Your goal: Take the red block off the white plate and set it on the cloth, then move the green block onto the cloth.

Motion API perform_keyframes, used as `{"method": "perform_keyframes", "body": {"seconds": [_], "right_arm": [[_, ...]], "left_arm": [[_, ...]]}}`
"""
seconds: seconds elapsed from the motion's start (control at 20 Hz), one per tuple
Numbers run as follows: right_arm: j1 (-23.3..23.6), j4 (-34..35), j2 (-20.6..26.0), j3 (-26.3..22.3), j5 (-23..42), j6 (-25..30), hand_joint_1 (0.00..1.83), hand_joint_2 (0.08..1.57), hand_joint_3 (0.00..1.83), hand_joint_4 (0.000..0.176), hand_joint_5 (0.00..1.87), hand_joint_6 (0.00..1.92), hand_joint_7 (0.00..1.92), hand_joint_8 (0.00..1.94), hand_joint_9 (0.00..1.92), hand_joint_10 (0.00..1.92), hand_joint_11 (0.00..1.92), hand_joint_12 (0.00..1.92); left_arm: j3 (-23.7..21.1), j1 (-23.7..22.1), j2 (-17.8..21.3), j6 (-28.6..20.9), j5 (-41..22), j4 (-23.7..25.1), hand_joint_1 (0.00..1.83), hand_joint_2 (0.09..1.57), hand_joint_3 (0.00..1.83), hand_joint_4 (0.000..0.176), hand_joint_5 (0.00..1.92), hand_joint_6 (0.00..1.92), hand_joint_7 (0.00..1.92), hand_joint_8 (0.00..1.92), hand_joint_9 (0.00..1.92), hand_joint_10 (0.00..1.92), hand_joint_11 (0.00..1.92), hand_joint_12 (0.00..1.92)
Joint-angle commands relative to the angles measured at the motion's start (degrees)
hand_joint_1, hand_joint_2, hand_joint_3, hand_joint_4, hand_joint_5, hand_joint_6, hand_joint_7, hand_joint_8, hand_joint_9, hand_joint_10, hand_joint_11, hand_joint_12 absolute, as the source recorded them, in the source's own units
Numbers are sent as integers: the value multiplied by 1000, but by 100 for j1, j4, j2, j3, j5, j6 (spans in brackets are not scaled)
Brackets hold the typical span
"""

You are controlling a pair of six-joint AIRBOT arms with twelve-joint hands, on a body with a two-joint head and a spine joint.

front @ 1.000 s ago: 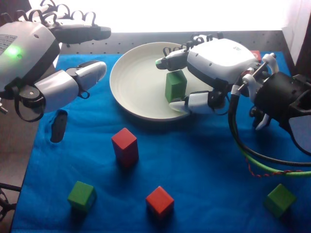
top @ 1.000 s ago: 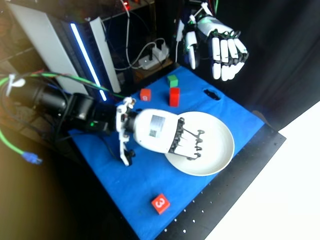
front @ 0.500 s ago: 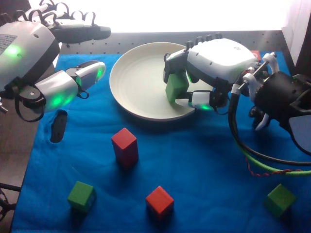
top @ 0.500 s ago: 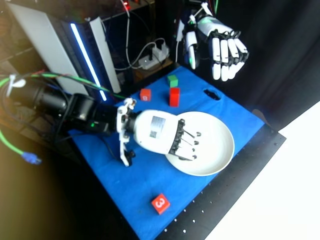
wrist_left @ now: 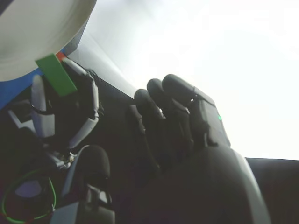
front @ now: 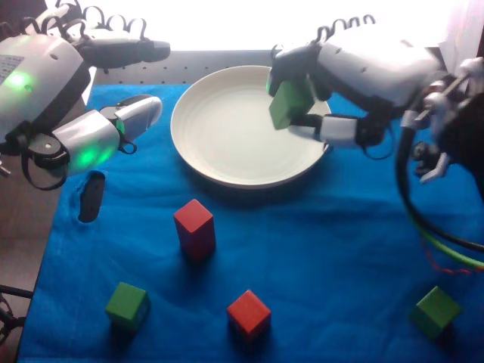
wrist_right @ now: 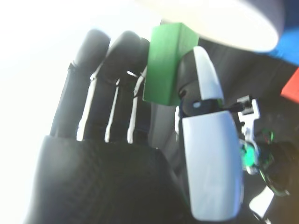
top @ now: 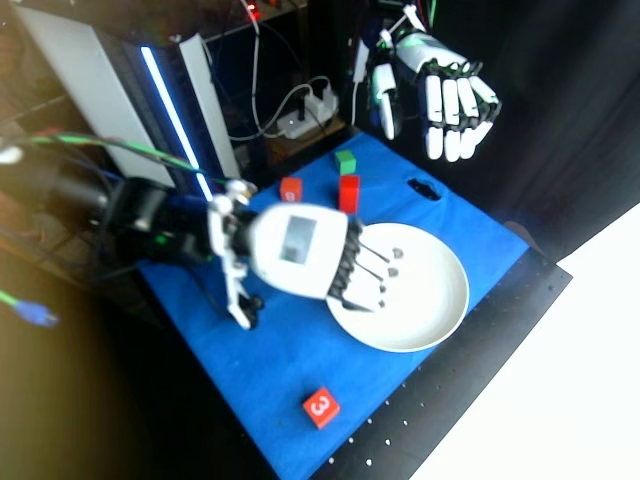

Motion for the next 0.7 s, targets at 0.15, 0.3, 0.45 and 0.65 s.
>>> {"method": "perform_keyframes", "body": {"seconds": [0.15,0.3,0.45,0.65], "right_arm": [[-58,-456,599,-577,-1439,20,1363,1179,0,0,729,1238,901,1156,823,1402,708,1576],[-366,-541,926,-921,-1793,20,1359,1192,2,0,744,1189,894,1241,742,1501,560,1806],[-693,-573,1168,-1231,-2148,20,1263,1175,0,0,815,1100,939,1283,793,1500,508,1899],[-1089,-589,1337,-1507,-2452,22,1237,1201,3,0,818,1000,855,1513,908,1731,789,1920]], "left_arm": [[-59,4,74,-3,-759,110,448,1351,0,12,616,5,643,9,423,542,108,1481],[-84,50,109,-3,-788,105,422,1345,0,47,622,6,658,12,396,637,108,1475],[-99,84,123,-4,-819,90,425,1341,0,70,622,5,650,8,384,631,74,1448],[-115,118,123,-4,-838,76,410,1347,3,45,628,5,656,8,413,590,90,1428]]}}
